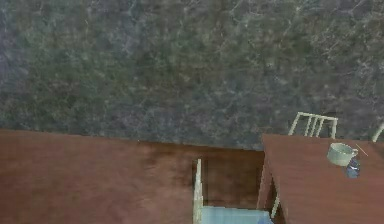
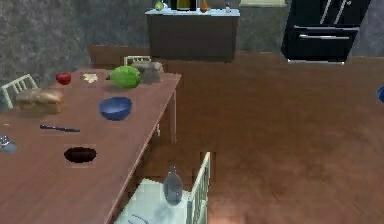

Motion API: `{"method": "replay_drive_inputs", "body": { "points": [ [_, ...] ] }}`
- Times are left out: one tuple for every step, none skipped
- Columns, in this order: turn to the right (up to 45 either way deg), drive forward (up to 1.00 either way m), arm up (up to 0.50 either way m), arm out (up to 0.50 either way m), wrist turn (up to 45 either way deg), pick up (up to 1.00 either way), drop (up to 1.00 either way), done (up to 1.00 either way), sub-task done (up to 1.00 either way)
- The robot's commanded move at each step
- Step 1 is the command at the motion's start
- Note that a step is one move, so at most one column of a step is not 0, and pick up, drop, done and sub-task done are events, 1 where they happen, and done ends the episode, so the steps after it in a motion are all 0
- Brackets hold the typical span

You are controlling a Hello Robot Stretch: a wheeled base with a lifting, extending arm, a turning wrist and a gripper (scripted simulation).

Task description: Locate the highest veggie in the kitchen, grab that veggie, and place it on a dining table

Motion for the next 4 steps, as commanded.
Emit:
{"method": "replay_drive_inputs", "body": {
  "points": [
    [45.0,0.0,0.0,0.0,0.0,0.0,0.0,0.0,0.0],
    [45.0,0.0,0.0,0.0,0.0,0.0,0.0,0.0,0.0],
    [45.0,0.0,0.0,0.0,0.0,0.0,0.0,0.0,0.0],
    [45.0,0.0,0.0,0.0,0.0,0.0,0.0,0.0,0.0]
  ]
}}
